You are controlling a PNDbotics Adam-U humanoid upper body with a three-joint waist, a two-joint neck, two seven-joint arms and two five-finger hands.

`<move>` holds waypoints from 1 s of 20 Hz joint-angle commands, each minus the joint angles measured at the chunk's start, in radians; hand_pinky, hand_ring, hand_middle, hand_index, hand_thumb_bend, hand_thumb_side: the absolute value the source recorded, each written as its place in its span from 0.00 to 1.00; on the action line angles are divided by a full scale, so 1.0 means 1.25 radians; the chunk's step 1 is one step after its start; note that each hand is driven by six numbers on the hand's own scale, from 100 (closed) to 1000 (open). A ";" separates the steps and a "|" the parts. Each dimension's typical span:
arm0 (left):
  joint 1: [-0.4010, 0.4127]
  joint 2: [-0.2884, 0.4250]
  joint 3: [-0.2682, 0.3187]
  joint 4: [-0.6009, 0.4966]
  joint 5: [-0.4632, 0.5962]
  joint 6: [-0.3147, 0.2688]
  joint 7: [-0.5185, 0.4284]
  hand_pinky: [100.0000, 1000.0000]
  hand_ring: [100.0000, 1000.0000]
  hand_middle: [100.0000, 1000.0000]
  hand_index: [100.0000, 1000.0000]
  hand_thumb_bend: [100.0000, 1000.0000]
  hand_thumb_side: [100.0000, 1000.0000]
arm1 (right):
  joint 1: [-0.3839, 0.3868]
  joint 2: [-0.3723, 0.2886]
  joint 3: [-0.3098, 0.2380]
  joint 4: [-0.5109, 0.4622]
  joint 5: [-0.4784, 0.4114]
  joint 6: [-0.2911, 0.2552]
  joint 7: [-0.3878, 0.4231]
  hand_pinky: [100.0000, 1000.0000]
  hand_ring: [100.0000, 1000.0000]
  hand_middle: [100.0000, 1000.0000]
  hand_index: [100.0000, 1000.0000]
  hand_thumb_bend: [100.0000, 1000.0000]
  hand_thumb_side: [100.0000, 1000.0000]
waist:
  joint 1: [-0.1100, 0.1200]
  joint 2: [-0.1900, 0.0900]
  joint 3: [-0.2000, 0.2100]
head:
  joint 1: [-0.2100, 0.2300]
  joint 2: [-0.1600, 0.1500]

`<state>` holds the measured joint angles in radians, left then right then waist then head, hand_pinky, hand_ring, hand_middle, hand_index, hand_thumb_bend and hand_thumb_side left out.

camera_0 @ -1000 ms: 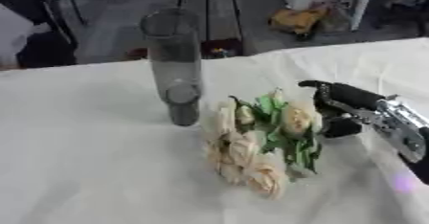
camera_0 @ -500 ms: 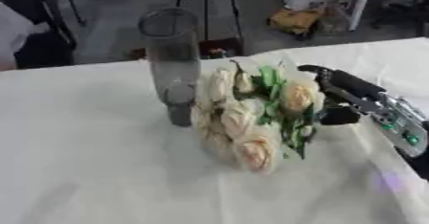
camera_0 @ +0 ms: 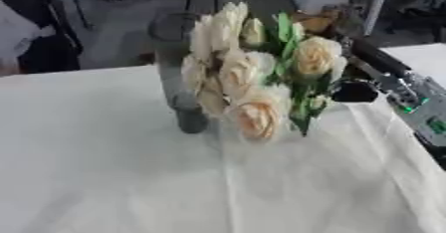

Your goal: Arrange flowers into the vase.

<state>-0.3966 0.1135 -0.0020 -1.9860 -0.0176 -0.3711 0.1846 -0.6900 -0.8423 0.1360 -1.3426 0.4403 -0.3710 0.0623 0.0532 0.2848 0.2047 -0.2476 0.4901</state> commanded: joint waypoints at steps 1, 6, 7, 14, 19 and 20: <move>-0.012 0.013 0.002 -0.011 0.003 0.000 0.000 0.39 0.56 0.72 0.80 0.00 1.00 | -0.034 -0.025 -0.019 -0.037 -0.047 0.043 0.006 0.00 1.00 0.00 0.00 0.00 0.55 | -0.004 -0.021 0.000 | 0.002 -0.009; -0.010 0.014 0.000 -0.011 0.004 0.001 -0.002 0.39 0.56 0.72 0.80 0.00 1.00 | -0.101 0.004 -0.025 -0.054 -0.140 0.113 0.011 0.00 1.00 0.00 0.00 0.00 0.54 | -0.005 -0.026 0.000 | 0.000 -0.009; -0.010 0.015 0.000 -0.011 0.004 0.002 -0.002 0.39 0.56 0.72 0.80 0.00 1.00 | -0.116 0.010 -0.026 -0.052 -0.154 0.127 0.010 0.00 1.00 0.00 0.00 0.00 0.54 | -0.005 -0.027 0.000 | 0.000 -0.009; -0.008 0.017 -0.002 -0.011 0.006 0.003 -0.004 0.39 0.56 0.72 0.80 0.00 1.00 | -0.199 0.056 -0.039 -0.033 -0.256 0.219 -0.018 0.00 1.00 0.00 0.00 0.00 0.53 | -0.008 -0.026 0.002 | 0.003 -0.011; -0.008 0.018 -0.003 -0.011 0.006 0.004 -0.006 0.39 0.56 0.72 0.80 0.00 1.00 | -0.251 0.082 -0.045 -0.029 -0.332 0.262 -0.046 0.00 1.00 0.00 0.00 0.00 0.52 | -0.013 -0.024 0.005 | 0.005 -0.015; -0.008 0.018 -0.003 -0.011 0.006 0.004 -0.006 0.39 0.56 0.72 0.80 0.00 1.00 | -0.259 0.086 -0.046 -0.029 -0.345 0.268 -0.054 0.00 1.00 0.00 0.00 0.00 0.52 | -0.014 -0.024 0.007 | 0.005 -0.015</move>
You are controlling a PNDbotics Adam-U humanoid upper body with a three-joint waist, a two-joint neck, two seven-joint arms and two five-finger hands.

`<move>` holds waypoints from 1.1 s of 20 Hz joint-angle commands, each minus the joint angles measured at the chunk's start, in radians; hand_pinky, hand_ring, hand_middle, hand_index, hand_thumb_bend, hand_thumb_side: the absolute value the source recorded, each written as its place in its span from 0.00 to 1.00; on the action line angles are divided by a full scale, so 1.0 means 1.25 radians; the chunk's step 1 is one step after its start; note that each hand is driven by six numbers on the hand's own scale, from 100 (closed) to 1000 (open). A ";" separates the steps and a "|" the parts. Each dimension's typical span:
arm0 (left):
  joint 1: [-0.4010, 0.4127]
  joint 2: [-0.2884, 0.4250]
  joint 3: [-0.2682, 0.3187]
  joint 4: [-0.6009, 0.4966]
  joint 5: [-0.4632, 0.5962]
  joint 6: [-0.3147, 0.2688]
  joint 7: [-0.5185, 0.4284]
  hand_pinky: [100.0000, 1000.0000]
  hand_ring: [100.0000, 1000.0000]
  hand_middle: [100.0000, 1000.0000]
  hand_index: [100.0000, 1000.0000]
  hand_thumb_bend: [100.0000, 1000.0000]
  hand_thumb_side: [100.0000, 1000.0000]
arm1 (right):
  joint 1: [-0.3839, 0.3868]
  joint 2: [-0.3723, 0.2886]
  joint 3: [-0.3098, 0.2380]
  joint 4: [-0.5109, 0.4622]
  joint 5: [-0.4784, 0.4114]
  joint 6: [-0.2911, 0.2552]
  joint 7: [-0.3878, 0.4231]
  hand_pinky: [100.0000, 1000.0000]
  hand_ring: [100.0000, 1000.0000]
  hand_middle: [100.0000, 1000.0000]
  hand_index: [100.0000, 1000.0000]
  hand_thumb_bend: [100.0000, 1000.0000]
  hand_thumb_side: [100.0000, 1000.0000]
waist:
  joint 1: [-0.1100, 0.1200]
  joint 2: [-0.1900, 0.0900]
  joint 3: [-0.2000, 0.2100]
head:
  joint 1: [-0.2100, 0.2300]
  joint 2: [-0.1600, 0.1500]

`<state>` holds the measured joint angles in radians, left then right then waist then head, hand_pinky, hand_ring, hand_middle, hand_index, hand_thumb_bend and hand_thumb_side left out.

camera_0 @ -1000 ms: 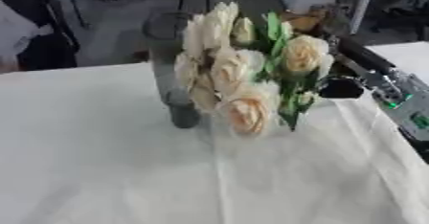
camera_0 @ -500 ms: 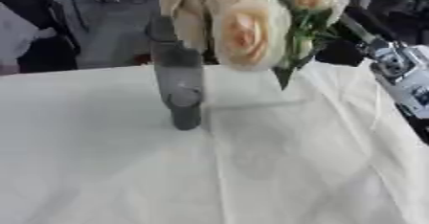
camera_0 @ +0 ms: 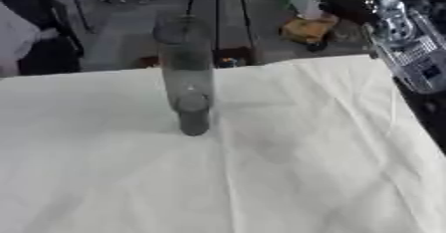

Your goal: Arrange flowers into the vase.

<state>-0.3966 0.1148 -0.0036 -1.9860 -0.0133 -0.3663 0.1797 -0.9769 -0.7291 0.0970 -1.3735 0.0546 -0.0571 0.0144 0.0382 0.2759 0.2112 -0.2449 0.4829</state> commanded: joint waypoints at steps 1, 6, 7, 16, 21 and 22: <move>-0.008 0.018 -0.002 -0.011 0.003 0.000 -0.002 0.39 0.56 0.72 0.80 0.00 1.00 | -0.038 0.000 -0.016 -0.002 -0.049 0.023 -0.023 0.00 1.00 0.00 0.00 0.00 0.52 | -0.002 -0.016 0.003 | 0.003 -0.010; -0.008 0.020 -0.003 -0.011 0.003 0.001 -0.003 0.39 0.56 0.72 0.80 0.00 1.00 | -0.078 0.020 -0.028 0.009 -0.108 0.046 -0.069 0.00 1.00 0.00 0.00 0.00 0.52 | -0.004 -0.013 0.007 | 0.004 -0.014; -0.008 0.020 -0.004 -0.011 0.003 0.001 -0.004 0.39 0.56 0.72 0.80 0.00 1.00 | -0.086 0.023 -0.031 0.011 -0.115 0.045 -0.079 0.00 1.00 0.00 0.00 0.00 0.52 | -0.005 -0.012 0.007 | 0.004 -0.015; -0.012 0.022 -0.007 -0.011 0.002 0.001 -0.007 0.39 0.56 0.72 0.80 0.00 1.00 | -0.167 0.070 -0.062 0.050 -0.193 0.045 -0.164 0.00 1.00 0.00 0.00 0.00 0.51 | -0.010 0.001 0.020 | 0.000 -0.025; -0.018 0.023 -0.009 -0.011 0.003 -0.001 -0.008 0.38 0.55 0.72 0.80 0.00 1.00 | -0.214 0.100 -0.068 0.063 -0.224 0.026 -0.202 0.00 1.00 0.00 0.00 0.00 0.52 | -0.014 0.013 0.032 | -0.004 -0.038; -0.020 0.023 -0.010 -0.011 0.004 -0.001 -0.009 0.38 0.55 0.72 0.80 0.00 1.00 | -0.222 0.108 -0.067 0.062 -0.230 0.021 -0.207 0.00 1.00 0.00 0.00 0.00 0.52 | -0.015 0.015 0.034 | -0.006 -0.041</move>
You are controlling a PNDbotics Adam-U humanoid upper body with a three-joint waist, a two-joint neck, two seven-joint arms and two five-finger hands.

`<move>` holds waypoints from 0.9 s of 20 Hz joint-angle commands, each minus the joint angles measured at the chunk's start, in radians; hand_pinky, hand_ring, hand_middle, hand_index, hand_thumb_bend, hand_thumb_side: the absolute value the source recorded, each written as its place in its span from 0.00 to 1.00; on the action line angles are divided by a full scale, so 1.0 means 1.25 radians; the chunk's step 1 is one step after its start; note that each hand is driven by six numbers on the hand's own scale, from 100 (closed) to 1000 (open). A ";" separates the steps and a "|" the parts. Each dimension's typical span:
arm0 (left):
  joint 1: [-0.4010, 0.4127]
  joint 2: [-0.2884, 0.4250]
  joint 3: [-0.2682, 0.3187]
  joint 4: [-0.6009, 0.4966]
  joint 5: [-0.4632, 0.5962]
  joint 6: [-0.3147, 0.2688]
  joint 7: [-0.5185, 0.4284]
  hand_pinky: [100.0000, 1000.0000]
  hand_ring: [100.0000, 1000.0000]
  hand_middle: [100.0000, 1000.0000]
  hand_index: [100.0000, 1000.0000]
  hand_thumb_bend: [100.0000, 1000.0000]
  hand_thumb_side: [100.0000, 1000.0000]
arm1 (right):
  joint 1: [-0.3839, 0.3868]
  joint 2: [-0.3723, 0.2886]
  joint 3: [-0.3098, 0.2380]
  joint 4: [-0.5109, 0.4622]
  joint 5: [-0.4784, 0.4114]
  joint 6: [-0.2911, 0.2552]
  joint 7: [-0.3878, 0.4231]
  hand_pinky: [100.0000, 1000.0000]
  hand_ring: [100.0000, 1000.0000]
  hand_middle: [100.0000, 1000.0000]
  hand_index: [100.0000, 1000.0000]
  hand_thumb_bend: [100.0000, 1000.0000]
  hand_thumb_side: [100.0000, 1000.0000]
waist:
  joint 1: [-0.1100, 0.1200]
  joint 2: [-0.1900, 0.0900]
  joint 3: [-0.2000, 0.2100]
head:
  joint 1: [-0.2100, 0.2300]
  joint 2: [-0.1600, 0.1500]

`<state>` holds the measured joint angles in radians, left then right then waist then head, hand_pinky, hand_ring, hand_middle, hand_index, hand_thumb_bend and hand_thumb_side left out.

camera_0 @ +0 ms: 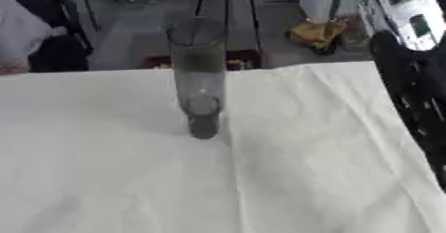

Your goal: Arrange flowers into the vase.

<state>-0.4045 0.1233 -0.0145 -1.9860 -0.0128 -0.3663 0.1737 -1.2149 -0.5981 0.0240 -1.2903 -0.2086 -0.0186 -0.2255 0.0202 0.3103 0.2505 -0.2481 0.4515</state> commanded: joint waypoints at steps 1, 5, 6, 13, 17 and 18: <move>-0.015 0.016 -0.002 -0.011 0.004 -0.002 -0.004 0.38 0.55 0.72 0.80 0.00 1.00 | -0.039 0.011 -0.007 -0.005 -0.024 -0.013 -0.018 0.00 1.00 0.00 0.00 0.00 0.52 | -0.001 -0.010 0.006 | -0.006 -0.018; -0.022 0.016 -0.004 -0.011 0.006 -0.003 -0.008 0.38 0.55 0.72 0.80 0.00 1.00 | -0.065 0.038 -0.001 -0.010 -0.034 -0.031 -0.024 0.00 1.00 0.00 0.00 0.00 0.52 | -0.005 0.000 0.019 | -0.018 -0.029; -0.023 0.016 -0.005 -0.011 0.006 -0.003 -0.009 0.38 0.55 0.72 0.80 0.00 1.00 | -0.070 0.042 0.000 -0.010 -0.033 -0.036 -0.024 0.00 1.00 0.00 0.00 0.00 0.52 | -0.005 0.002 0.022 | -0.020 -0.031; -0.033 0.020 -0.007 -0.011 0.008 -0.005 -0.013 0.38 0.55 0.72 0.80 0.00 1.00 | -0.115 0.062 0.002 0.002 -0.043 -0.056 -0.027 0.00 1.00 0.00 0.00 0.00 0.52 | -0.015 0.009 0.032 | -0.032 -0.046; -0.036 0.024 -0.007 -0.011 0.009 -0.005 -0.014 0.39 0.55 0.72 0.80 0.00 1.00 | -0.140 0.064 0.004 0.015 -0.052 -0.055 -0.036 0.00 1.00 0.00 0.00 0.00 0.52 | -0.020 0.007 0.035 | -0.031 -0.058; -0.037 0.024 -0.007 -0.011 0.010 -0.006 -0.014 0.39 0.55 0.72 0.80 0.00 1.00 | -0.145 0.065 0.005 0.016 -0.056 -0.053 -0.038 0.00 1.00 0.00 0.00 0.00 0.52 | -0.021 0.006 0.035 | -0.029 -0.061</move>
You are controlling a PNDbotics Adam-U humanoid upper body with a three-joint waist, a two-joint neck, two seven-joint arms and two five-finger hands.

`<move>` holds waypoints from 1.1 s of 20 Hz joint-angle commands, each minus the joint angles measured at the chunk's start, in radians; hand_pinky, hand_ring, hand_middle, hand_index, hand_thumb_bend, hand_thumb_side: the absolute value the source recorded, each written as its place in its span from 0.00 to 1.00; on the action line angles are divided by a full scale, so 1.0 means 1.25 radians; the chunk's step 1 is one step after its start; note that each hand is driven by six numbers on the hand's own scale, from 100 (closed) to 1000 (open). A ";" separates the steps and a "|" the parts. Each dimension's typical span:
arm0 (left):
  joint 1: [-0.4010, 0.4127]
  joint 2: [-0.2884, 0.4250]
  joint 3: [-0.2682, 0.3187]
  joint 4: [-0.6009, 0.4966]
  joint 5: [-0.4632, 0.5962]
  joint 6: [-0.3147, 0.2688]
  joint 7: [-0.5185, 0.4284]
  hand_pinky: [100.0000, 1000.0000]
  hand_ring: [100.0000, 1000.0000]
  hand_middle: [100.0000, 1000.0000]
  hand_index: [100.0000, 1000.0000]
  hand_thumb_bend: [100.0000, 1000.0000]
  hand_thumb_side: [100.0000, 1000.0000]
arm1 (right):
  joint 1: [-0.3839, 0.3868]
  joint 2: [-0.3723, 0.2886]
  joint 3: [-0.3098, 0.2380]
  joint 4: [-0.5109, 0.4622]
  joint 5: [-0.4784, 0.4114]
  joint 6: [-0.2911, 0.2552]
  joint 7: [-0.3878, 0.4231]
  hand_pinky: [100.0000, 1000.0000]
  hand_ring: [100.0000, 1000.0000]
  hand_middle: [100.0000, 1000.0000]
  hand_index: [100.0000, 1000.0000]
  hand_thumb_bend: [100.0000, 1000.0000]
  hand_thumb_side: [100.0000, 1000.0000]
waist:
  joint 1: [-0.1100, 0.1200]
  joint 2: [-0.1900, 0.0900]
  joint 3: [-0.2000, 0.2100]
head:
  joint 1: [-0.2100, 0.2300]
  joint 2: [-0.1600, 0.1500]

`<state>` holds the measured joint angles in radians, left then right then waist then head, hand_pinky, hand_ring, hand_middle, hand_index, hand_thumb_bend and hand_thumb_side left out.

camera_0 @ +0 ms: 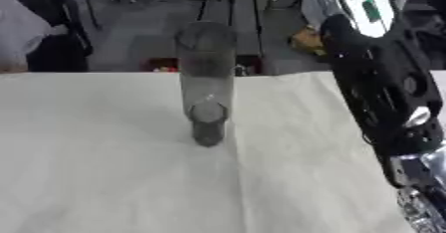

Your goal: Arrange flowers into the vase.

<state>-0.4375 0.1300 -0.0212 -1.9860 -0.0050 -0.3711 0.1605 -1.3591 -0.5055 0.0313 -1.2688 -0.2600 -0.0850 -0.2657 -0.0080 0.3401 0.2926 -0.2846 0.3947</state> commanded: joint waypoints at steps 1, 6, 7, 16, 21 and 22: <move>-0.011 0.020 -0.002 -0.011 0.004 -0.002 -0.004 0.39 0.55 0.72 0.80 0.00 1.00 | -0.034 -0.006 -0.002 -0.001 -0.021 0.002 -0.009 0.00 1.00 0.00 0.00 0.00 0.52 | 0.000 -0.019 0.001 | 0.001 -0.016; -0.016 0.019 -0.003 -0.011 0.006 -0.003 -0.006 0.39 0.55 0.72 0.80 0.00 1.00 | -0.041 0.007 -0.007 -0.008 -0.065 0.005 -0.030 0.00 1.00 0.00 0.00 0.00 0.53 | -0.002 -0.017 0.010 | -0.007 -0.021; -0.016 0.019 -0.003 -0.011 0.007 -0.003 -0.006 0.39 0.55 0.72 0.80 0.00 1.00 | -0.040 0.008 -0.007 -0.009 -0.068 0.003 -0.032 0.00 1.00 0.00 0.00 0.00 0.53 | -0.002 -0.017 0.013 | -0.010 -0.021; -0.019 0.013 -0.005 -0.011 0.010 -0.004 -0.011 0.39 0.55 0.72 0.80 0.00 1.00 | -0.034 0.024 -0.009 -0.013 -0.073 -0.009 -0.035 0.00 1.00 0.00 0.00 0.00 0.53 | 0.001 -0.006 0.041 | -0.060 -0.032; -0.022 0.009 -0.006 -0.011 0.011 -0.004 -0.012 0.39 0.55 0.72 0.80 0.00 1.00 | -0.027 0.032 -0.009 -0.011 -0.068 -0.015 -0.029 0.00 1.00 0.00 0.00 0.00 0.53 | 0.001 0.001 0.048 | -0.076 -0.037; -0.022 0.008 -0.006 -0.011 0.012 -0.004 -0.012 0.39 0.55 0.72 0.80 0.00 1.00 | -0.026 0.034 -0.009 -0.009 -0.066 -0.015 -0.028 0.00 1.00 0.00 0.00 0.00 0.53 | 0.000 0.003 0.049 | -0.078 -0.038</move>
<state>-0.4507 0.1320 -0.0269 -1.9860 0.0052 -0.3757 0.1487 -1.3718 -0.4576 0.0300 -1.2642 -0.3480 -0.1010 -0.3043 -0.0116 0.3632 0.3514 -0.3752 0.3622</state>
